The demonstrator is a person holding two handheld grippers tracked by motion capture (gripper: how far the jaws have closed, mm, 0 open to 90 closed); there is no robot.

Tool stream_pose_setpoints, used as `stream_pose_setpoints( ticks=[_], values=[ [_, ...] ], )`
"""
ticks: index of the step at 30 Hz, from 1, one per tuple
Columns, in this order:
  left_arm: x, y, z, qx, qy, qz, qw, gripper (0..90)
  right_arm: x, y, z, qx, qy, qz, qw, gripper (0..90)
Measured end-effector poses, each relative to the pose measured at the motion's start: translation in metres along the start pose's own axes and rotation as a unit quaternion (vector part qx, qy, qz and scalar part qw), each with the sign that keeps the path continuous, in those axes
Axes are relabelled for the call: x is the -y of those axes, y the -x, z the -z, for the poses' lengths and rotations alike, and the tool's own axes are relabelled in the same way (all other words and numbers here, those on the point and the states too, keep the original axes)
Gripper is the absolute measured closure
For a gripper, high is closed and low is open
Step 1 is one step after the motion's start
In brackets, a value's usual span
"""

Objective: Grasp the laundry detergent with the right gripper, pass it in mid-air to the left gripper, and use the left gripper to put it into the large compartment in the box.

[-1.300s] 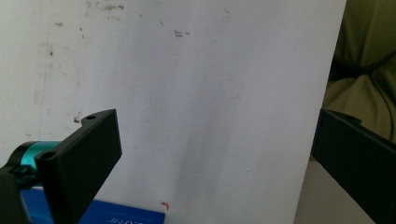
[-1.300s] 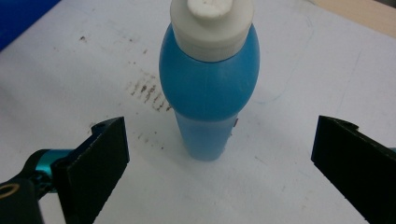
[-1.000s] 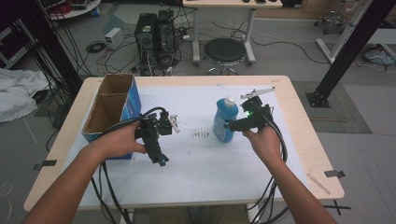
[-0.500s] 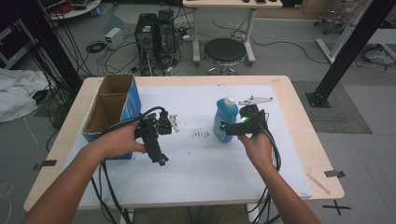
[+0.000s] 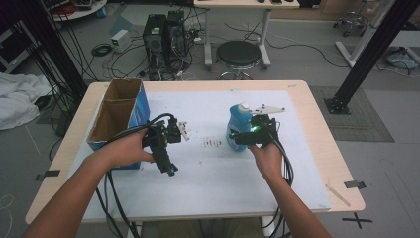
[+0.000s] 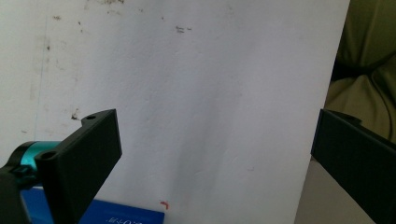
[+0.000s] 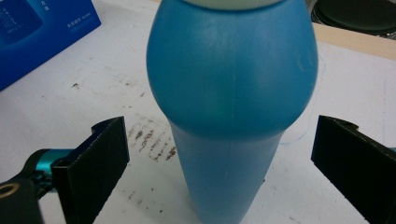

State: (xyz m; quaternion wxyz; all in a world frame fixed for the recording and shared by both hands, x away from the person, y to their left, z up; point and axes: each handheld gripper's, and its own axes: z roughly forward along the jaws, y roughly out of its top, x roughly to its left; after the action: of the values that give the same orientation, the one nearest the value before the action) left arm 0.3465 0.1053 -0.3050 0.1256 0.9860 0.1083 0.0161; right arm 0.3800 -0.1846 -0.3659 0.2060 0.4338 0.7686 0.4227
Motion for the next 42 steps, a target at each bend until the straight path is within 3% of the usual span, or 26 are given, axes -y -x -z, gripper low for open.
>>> stream_pose_setpoints(
  ticks=[20,23,42],
  values=[
    [0.002,-0.002,-0.002,0.004,0.000,0.005,1.0000,1.7,0.007,0.000,-0.015,-0.003,0.024,-0.004,0.9997,4.8],
    [0.002,-0.002,-0.002,0.004,0.002,0.007,1.0000,1.7,0.007,-0.001,-0.015,-0.009,0.035,0.002,0.9994,14.5],
    [0.004,-0.002,-0.001,0.004,0.002,0.008,1.0000,1.7,0.008,0.002,-0.016,-0.009,0.043,-0.006,0.9990,17.2]
  ],
)
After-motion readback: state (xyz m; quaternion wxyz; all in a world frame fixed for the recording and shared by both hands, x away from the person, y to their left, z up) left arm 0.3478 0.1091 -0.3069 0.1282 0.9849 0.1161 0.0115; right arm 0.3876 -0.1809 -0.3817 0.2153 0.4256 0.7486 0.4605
